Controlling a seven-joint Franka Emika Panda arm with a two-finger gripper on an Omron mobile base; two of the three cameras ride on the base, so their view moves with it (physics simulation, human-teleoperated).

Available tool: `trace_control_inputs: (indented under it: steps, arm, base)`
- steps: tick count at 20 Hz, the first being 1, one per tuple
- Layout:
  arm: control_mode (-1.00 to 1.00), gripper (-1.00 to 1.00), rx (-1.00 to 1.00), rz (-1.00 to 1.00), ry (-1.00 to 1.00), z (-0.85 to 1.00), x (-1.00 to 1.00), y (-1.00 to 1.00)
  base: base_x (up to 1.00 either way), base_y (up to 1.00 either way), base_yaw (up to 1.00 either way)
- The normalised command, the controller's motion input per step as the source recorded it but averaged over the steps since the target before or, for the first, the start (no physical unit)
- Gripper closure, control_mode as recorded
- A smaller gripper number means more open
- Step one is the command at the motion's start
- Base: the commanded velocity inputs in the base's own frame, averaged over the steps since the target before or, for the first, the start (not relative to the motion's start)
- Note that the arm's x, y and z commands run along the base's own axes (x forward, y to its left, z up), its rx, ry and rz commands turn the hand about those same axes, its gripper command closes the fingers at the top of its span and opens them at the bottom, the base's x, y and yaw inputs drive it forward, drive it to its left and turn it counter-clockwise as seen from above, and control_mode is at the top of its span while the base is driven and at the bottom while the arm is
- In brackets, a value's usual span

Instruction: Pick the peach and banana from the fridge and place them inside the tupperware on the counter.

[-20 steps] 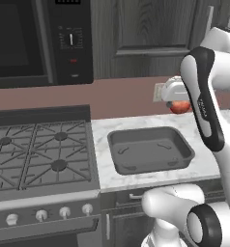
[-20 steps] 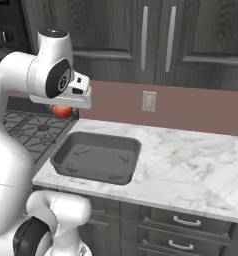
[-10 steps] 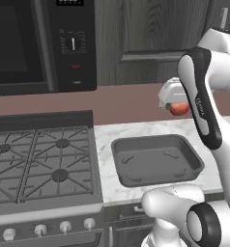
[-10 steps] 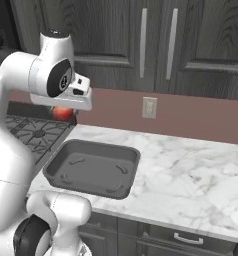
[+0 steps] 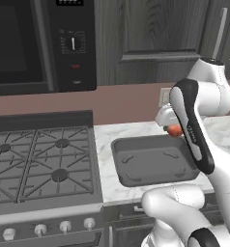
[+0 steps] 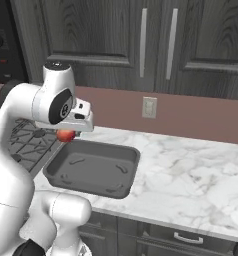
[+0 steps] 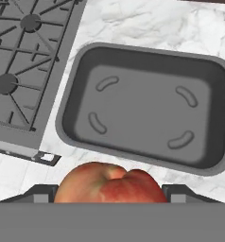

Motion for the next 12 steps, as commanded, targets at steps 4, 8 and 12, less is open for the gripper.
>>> trace_control_inputs:
  steps: [4,8,12]
  arm:
    - [-1.0,1.0,-0.01,0.0,0.0,-0.54,0.04,0.0]
    - [-1.0,1.0,-0.03,0.0,-0.03,-0.6,0.11,0.0]
    - [-1.0,1.0,-0.03,0.0,-0.11,-0.52,0.35,0.0]
  base:
    - [0.0,0.0,0.0]
    - [0.0,0.0,0.0]
    - [0.0,0.0,0.0]
